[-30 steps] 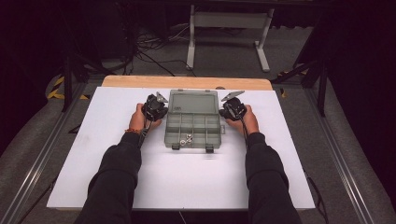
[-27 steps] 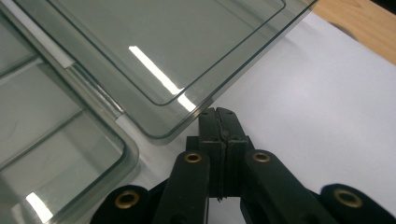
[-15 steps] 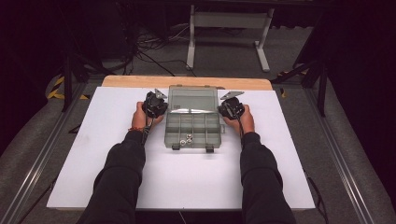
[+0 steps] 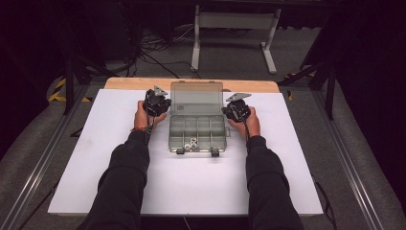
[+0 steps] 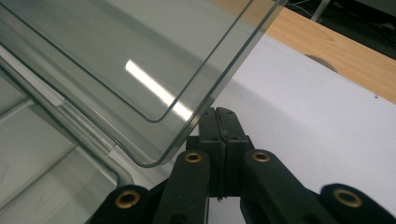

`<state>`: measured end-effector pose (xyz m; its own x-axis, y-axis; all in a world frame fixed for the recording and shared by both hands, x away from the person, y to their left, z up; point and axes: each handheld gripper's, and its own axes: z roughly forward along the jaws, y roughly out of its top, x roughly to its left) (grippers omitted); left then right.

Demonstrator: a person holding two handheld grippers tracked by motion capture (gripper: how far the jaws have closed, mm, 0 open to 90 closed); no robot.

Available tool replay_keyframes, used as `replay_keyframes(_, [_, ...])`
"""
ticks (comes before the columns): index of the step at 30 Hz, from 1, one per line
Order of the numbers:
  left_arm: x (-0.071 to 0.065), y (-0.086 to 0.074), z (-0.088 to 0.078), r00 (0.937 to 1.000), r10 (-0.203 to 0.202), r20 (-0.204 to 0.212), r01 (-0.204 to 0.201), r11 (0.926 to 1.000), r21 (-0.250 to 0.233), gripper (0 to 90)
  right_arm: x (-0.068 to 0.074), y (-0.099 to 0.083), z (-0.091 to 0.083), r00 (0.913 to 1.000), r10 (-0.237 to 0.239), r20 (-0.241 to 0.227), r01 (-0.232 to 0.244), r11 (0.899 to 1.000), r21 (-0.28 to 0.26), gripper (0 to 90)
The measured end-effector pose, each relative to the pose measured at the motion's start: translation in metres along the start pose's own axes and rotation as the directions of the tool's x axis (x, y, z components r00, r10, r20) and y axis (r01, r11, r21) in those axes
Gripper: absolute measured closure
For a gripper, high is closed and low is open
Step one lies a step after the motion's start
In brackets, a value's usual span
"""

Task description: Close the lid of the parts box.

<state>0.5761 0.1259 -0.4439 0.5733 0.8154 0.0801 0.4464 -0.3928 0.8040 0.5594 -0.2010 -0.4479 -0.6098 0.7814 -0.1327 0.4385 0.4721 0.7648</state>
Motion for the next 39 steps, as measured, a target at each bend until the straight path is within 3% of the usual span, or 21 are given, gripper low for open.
replay_keyframes(7, [0.0,0.006,0.0,1.0,0.007,0.0,-0.007,1.0,0.003,85.5,-0.002,0.0,0.0,1.0,0.003,-0.007,-0.003,1.0,-0.019,90.0])
replay_keyframes(14, [0.0,0.013,-0.006,0.9999,0.016,0.004,-0.016,0.9993,-0.035,85.9,-0.005,0.005,-0.004,0.9997,-0.023,0.007,0.024,0.999,-0.043,90.0])
replay_keyframes(22, [-0.004,0.024,-0.017,0.9993,0.03,0.021,-0.029,0.9967,-0.077,86.3,-0.011,0.02,-0.019,0.9994,-0.035,0.004,0.035,0.993,-0.109,90.0])
replay_keyframes(26, [-0.006,0.028,-0.024,0.9992,0.04,0.005,-0.04,0.9961,-0.079,84.9,-0.009,0.025,-0.023,0.9983,-0.056,0.016,0.057,0.992,-0.111,90.0])
replay_keyframes(39, [-0.013,0.04,-0.051,0.9981,0.061,-0.004,-0.061,0.9931,-0.1,84.7,-0.003,0.034,-0.045,0.999,-0.044,0.012,0.045,0.986,-0.159,90.0])
